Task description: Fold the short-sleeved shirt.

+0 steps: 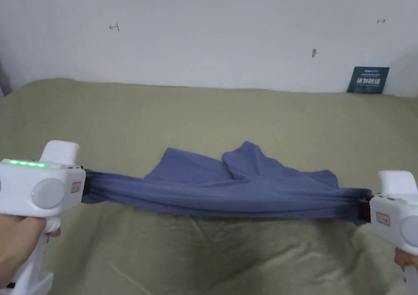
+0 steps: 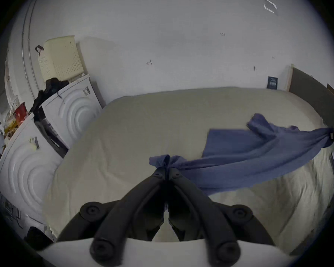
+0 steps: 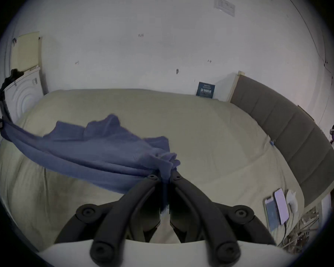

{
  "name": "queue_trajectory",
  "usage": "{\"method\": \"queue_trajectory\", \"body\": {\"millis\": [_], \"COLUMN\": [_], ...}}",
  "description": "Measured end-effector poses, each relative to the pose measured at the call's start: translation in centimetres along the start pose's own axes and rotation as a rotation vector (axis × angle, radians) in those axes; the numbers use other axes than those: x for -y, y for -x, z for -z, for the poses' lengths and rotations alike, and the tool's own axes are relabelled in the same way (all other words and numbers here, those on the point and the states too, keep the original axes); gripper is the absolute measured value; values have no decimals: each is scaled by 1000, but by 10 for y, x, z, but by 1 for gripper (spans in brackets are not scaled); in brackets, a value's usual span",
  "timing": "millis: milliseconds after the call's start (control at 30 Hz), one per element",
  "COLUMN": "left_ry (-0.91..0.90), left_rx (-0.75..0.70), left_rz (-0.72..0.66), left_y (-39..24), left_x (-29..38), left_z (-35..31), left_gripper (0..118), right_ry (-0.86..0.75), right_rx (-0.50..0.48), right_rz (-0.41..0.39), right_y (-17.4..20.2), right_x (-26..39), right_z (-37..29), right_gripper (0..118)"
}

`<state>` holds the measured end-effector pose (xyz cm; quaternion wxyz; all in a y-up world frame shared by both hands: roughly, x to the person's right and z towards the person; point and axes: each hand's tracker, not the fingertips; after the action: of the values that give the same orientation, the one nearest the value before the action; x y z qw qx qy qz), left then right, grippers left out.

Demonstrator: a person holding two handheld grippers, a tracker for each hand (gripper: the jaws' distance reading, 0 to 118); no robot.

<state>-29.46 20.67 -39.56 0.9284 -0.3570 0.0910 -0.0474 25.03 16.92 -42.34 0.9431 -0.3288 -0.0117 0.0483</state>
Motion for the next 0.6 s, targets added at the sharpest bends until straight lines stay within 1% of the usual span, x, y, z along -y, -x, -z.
{"method": "queue_trajectory", "body": {"millis": [100, 167, 200, 300, 433, 500, 600], "left_ry": [59, 98, 117, 164, 185, 190, 177], "left_rx": [19, 36, 33, 48, 55, 60, 84], "left_rz": [4, 0, -2, -23, -48, -48, -72], "left_y": [2, 3, 3, 5, 8, 8, 13], "left_x": [52, 81, 92, 116, 126, 125, 121], "left_z": [-16, -20, -21, -19, -13, -12, -16], "left_gripper": [1, 1, 1, 1, 1, 1, 2], "right_ry": [63, 120, 143, 196, 220, 217, 201], "right_rx": [-28, -40, -43, -43, -43, -38, -41], "right_rz": [16, 48, 31, 23, 70, 57, 63], "right_y": [2, 3, 4, 5, 4, 7, 6], "right_x": [50, 79, 89, 114, 123, 123, 116], "right_z": [-18, -25, -25, -20, -14, -14, -24], "right_gripper": [6, 6, 6, 6, 6, 6, 8]}}
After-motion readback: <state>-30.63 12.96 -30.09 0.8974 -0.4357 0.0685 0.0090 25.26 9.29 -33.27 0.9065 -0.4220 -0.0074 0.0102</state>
